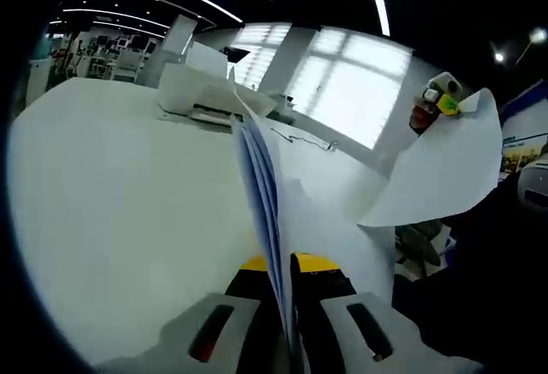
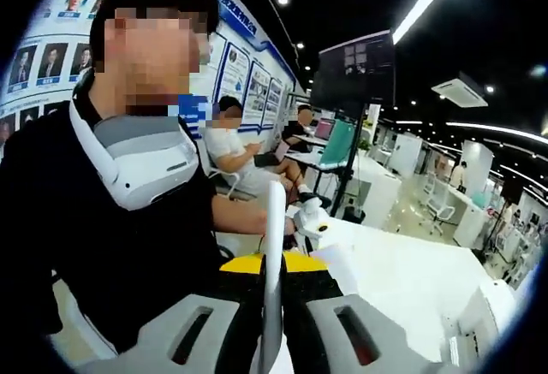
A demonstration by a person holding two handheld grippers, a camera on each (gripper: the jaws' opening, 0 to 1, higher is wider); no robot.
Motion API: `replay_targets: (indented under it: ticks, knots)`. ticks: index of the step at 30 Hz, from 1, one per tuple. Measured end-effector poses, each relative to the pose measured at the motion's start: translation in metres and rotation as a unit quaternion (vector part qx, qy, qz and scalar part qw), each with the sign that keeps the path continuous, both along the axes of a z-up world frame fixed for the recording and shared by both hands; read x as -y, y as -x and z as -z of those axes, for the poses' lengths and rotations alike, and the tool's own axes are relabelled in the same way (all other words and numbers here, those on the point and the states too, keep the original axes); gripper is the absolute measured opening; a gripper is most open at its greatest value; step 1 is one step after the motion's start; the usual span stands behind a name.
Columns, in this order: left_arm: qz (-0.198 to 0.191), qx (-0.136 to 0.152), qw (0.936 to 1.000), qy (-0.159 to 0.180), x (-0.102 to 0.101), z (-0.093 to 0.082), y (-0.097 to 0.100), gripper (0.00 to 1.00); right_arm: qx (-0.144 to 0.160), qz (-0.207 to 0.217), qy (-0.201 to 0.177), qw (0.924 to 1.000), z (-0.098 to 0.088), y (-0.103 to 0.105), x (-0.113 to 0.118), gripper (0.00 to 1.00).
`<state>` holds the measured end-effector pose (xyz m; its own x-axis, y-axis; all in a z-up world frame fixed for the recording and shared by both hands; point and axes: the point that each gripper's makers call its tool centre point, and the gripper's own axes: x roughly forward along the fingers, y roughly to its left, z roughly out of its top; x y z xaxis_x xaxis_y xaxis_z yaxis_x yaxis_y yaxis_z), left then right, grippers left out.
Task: Organize the stack of printing papers by aligning and flattening the scattered papers on the table
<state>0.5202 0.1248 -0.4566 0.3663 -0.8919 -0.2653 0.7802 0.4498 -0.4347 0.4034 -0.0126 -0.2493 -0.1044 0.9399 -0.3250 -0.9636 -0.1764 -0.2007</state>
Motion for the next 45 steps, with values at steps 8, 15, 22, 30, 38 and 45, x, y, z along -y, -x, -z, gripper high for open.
replay_targets:
  ticks: [8,15,22,30,38,45]
  knots:
    - [0.007,0.007,1.0,0.0,0.004,-0.004,-0.002,0.07,-0.041,-0.057,0.034,0.9969,0.001,0.021,-0.002,0.03]
    - [0.009,0.009,0.9999,0.002,0.006,-0.005,0.001,0.07,-0.083,-0.07,0.086,0.9903,0.027,0.009,-0.019,0.03]
    - [0.011,0.008,0.9999,0.003,0.006,-0.004,0.004,0.07,-0.088,-0.033,0.152,0.9838,0.072,-0.036,-0.031,0.03]
    - [0.01,0.007,0.9999,0.006,0.006,-0.003,0.003,0.07,-0.043,0.017,0.192,0.9804,0.098,-0.066,-0.034,0.03]
    - [0.008,0.005,0.9999,0.008,0.007,-0.003,0.002,0.07,0.026,0.058,0.214,0.9747,0.136,-0.107,-0.041,0.05]
    - [0.007,0.004,0.9999,0.008,0.007,-0.002,0.002,0.07,0.06,0.075,0.201,0.9749,0.147,-0.124,-0.047,0.05]
